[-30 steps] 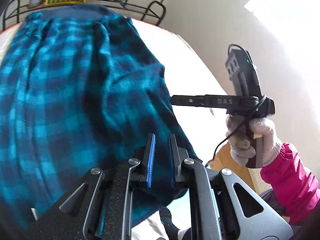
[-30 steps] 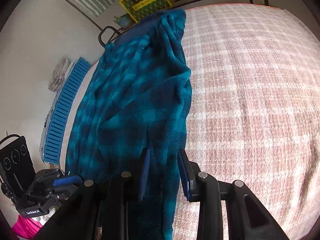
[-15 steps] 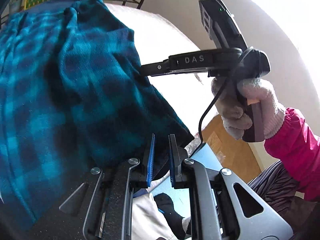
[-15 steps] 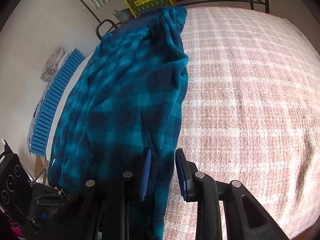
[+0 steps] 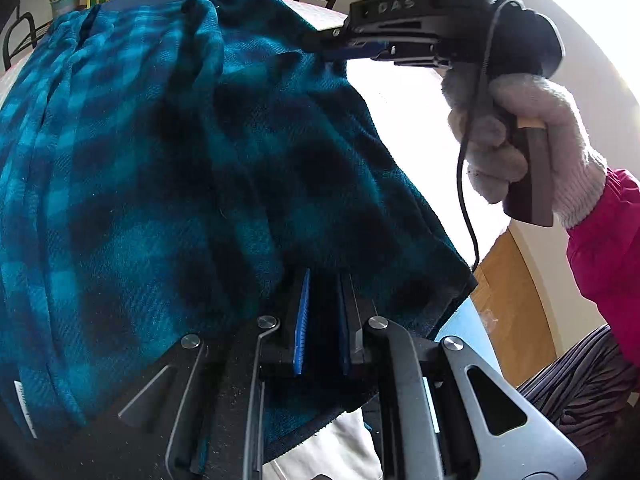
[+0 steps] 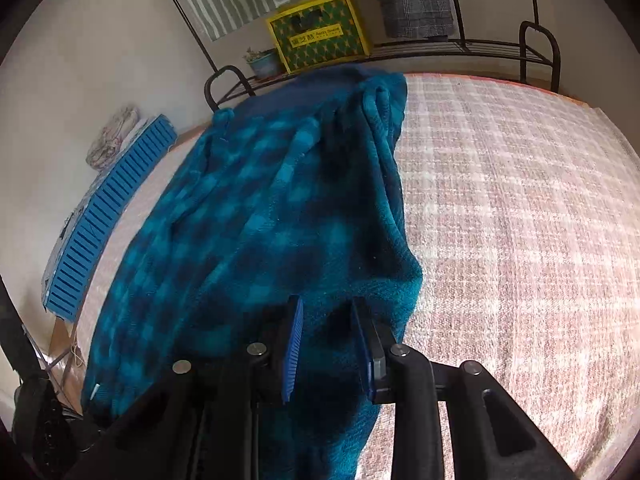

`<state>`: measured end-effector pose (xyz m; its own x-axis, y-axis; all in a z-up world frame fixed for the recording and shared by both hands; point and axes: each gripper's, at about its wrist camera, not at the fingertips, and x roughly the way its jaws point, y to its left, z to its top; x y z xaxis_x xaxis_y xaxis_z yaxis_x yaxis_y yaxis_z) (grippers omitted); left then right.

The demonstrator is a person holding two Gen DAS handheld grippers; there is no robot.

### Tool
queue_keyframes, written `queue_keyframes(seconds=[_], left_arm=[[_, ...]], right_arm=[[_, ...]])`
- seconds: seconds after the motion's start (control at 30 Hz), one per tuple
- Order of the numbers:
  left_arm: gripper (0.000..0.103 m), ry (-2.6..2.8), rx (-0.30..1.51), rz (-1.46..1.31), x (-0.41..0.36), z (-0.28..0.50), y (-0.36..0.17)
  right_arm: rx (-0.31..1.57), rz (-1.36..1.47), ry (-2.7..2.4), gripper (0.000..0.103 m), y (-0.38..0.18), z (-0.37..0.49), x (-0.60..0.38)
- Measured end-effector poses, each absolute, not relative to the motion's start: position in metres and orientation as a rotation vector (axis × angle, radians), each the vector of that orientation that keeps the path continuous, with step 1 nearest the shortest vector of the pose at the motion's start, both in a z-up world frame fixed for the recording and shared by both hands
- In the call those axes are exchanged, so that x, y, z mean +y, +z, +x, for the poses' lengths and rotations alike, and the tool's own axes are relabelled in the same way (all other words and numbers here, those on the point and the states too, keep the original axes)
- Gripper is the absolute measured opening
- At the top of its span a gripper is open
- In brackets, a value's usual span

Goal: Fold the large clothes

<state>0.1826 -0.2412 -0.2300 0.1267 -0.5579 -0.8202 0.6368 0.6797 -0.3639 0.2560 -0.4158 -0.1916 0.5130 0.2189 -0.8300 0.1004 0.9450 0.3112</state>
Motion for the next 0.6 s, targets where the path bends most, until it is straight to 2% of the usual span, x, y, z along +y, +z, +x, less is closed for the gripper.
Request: queue_keyframes(seconds=[0.13, 0.27, 0.4, 0.53, 0.57, 0.6], left_arm=[[0.011, -0.865, 1.159, 0.054, -0.235, 0.184, -0.226], [0.011, -0.864, 1.110, 0.061, -0.233, 0.175, -0.210], [0.011, -0.882, 1.064, 0.050, -0.234, 0.162, -0.189], [0.012, -0.900, 1.051, 0.066, -0.243, 0.150, -0.185], [0.015, -0.902, 1.054, 0.071, -0.251, 0.148, -0.187], [0.026, -0.907, 1.057, 0.076, -0.256, 0.146, -0.188]], right_arm=[[1.068, 0.341, 0.064, 0.026, -0.209, 0.257, -0.416], [1.006, 0.423, 0.100, 0.027, -0.183, 0.240, -0.430], [0.916, 0.455, 0.093, 0.035, -0.146, 0.199, -0.449], [0.841, 0.533, 0.065, 0.038, -0.120, 0.148, -0.473], [0.830, 0.536, 0.057, 0.039, -0.117, 0.135, -0.478], [0.820, 0.536, 0.042, 0.041, -0.115, 0.123, -0.482]])
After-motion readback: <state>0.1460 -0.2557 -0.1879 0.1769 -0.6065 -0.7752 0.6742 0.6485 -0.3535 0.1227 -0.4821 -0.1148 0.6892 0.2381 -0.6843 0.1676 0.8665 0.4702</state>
